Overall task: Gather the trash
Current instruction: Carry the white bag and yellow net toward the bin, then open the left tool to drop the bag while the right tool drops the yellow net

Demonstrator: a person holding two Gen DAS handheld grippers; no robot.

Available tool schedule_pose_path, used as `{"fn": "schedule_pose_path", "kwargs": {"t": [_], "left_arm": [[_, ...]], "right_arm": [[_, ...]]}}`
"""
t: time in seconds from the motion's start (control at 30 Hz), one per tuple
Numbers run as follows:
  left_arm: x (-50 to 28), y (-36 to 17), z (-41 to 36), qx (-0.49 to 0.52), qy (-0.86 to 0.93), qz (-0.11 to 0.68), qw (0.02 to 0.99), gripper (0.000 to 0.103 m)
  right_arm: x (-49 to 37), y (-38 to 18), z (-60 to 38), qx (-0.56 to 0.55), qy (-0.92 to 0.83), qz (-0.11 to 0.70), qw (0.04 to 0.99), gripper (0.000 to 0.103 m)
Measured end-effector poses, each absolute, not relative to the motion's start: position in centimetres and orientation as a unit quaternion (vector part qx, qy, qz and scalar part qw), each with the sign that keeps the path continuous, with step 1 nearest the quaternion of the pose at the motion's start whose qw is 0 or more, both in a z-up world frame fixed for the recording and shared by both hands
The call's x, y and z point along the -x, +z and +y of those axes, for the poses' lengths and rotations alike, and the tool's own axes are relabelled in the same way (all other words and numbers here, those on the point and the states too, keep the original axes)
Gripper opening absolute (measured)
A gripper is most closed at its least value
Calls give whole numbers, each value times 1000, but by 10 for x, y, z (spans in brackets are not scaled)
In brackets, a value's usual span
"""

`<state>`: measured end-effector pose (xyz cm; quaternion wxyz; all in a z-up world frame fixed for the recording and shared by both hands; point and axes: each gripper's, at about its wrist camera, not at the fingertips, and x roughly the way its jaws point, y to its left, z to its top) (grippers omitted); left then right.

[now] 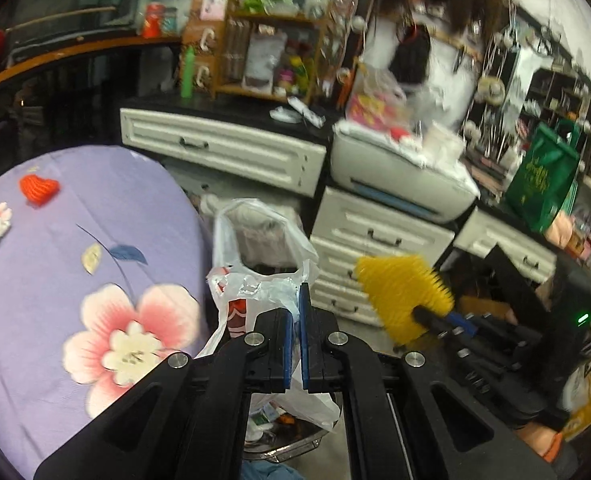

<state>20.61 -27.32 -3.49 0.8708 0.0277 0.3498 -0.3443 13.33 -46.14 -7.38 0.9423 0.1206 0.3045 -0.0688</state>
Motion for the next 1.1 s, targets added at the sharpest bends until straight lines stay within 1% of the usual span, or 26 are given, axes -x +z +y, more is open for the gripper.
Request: {"fn": "schedule_pose_path", "kwargs": {"t": [0.23, 0.43, 0.5, 0.53, 0.57, 0.6, 0.63, 0.67, 0.87, 1.1], "left_arm": [[-207, -84, -301, -63, -336, 388, 856, 4], [-206, -116, -315, -85, -326, 411, 847, 4], [-206, -127, -317, -94, -322, 421, 843, 6], [-207, -132, -317, -99, -318, 426, 841, 14], [-207, -137, -317, -104, -311, 431, 840, 37], [-208, -140, -316, -106, -307, 432, 841, 52], [-208, -141, -315, -105, -304, 428, 845, 71], [-206, -141, -312, -103, -300, 421, 850, 77], [-191, -133, -303, -120, -298, 400, 858, 81], [-171, -104, -275, -113, -285, 355, 883, 85]], "right_arm": [[-125, -90, -474, -135, -79, 315, 936, 12], [-124, -101, -475, -143, -80, 321, 933, 12], [-124, -103, -475, -143, -80, 323, 932, 12], [-124, -105, -475, -144, -80, 324, 932, 12], [-124, -105, -476, -144, -80, 324, 931, 12], [-124, -106, -476, -145, -80, 325, 931, 12], [-124, -107, -476, -145, -80, 326, 931, 12], [-125, -108, -475, -145, -80, 327, 930, 12], [-130, -112, -471, -143, -77, 334, 929, 12], [-137, -118, -459, -140, -62, 344, 926, 12]]}}
